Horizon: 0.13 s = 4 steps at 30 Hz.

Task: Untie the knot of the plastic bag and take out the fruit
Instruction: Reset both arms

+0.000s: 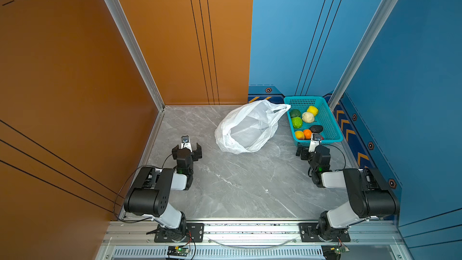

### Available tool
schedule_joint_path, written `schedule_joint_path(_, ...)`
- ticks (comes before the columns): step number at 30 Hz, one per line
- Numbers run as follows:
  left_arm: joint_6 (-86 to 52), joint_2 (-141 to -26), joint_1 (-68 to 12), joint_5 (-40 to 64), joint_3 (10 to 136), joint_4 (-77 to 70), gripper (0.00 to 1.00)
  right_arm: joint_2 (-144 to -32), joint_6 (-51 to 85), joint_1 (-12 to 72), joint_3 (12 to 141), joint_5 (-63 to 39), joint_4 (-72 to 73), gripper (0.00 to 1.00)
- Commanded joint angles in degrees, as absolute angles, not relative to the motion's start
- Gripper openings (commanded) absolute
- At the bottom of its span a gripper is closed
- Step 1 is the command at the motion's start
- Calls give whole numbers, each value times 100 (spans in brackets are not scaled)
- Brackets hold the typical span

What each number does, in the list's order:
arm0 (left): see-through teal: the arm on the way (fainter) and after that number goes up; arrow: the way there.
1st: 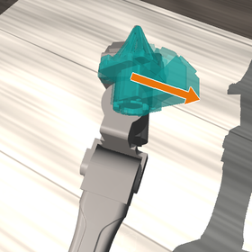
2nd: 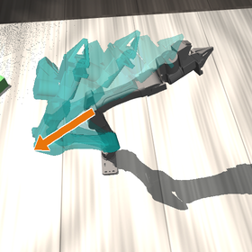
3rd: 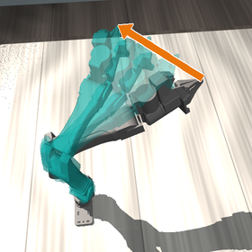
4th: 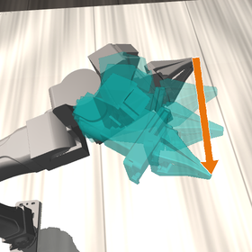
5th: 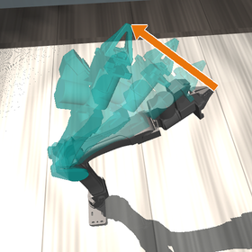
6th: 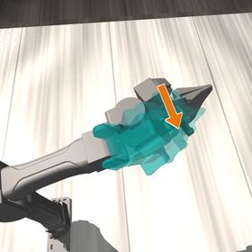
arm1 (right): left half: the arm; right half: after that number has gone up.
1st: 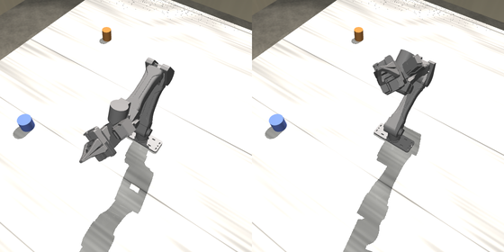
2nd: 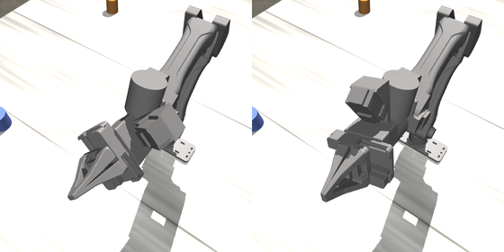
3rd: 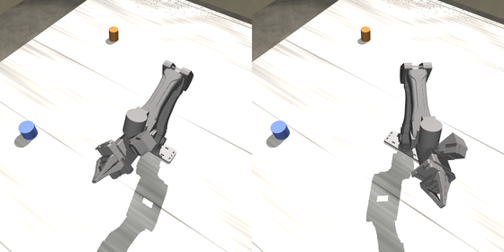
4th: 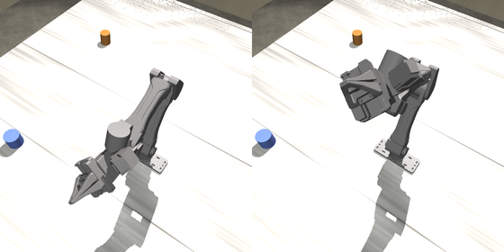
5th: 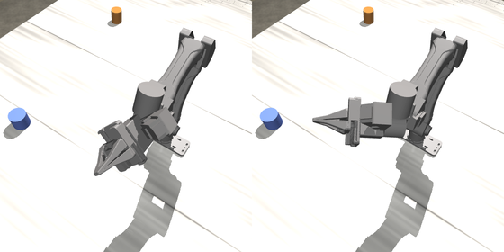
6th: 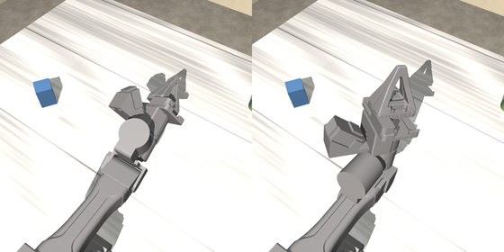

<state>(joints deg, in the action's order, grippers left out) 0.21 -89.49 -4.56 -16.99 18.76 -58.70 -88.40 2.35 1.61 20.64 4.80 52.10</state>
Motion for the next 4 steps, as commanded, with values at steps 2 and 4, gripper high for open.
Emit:
schedule_joint_path(2,57,-8978,-453,-1813,1854,-5969,98,-8853,272,192,2091,629,5282,100)
schedule_joint_path(4,54,-8990,-457,-1816,1856,-5972,98,-8851,272,202,2084,648,5300,100)
